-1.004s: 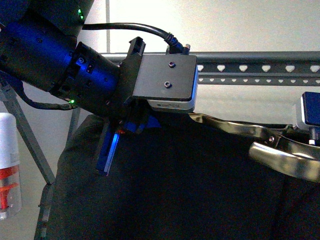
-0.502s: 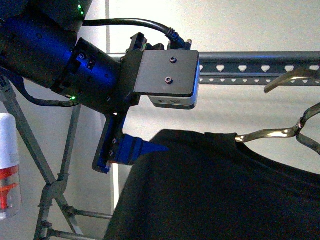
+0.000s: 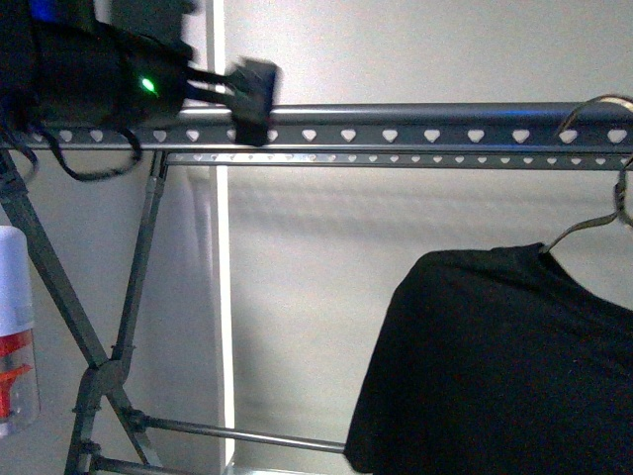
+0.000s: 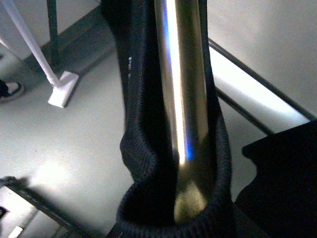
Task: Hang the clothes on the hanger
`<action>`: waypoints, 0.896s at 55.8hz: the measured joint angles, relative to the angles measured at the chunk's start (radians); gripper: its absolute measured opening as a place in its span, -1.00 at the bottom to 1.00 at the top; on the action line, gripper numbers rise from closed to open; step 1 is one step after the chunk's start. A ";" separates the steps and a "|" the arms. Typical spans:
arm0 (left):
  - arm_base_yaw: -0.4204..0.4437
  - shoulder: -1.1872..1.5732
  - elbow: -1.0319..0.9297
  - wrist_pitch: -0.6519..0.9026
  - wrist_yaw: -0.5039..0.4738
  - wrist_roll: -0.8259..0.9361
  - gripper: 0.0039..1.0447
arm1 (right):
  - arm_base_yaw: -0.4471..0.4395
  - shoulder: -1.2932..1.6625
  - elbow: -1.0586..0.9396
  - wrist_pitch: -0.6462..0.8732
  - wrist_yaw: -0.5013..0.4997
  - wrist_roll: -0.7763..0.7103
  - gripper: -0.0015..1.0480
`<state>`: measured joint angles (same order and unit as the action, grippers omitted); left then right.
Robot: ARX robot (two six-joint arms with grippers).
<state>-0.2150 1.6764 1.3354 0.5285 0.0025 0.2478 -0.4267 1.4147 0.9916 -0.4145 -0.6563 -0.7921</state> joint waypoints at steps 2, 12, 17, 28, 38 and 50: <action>0.031 -0.003 0.044 -0.084 -0.080 -0.183 0.88 | -0.006 -0.006 0.000 -0.007 -0.006 0.041 -0.81; 0.152 -0.120 0.007 -0.194 -0.193 -0.777 0.88 | -0.019 0.002 0.029 -0.016 -0.019 0.295 -0.81; 0.143 -0.208 -0.044 -0.283 -0.109 -0.694 0.67 | 0.001 0.022 0.063 0.003 -0.012 0.387 -0.81; 0.135 -0.427 -0.376 -0.173 -0.067 -0.349 0.05 | 0.032 0.095 0.168 0.048 0.056 0.589 -0.81; 0.158 -0.530 -0.682 -0.044 -0.058 -0.271 -0.59 | 0.074 0.172 0.299 0.039 0.124 0.718 -0.81; 0.213 -0.690 -0.937 0.061 -0.006 -0.254 -0.94 | 0.139 0.266 0.466 0.018 0.215 0.829 -0.81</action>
<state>-0.0021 0.9863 0.3988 0.5896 -0.0032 -0.0063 -0.2874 1.6802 1.4578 -0.3962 -0.4412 0.0372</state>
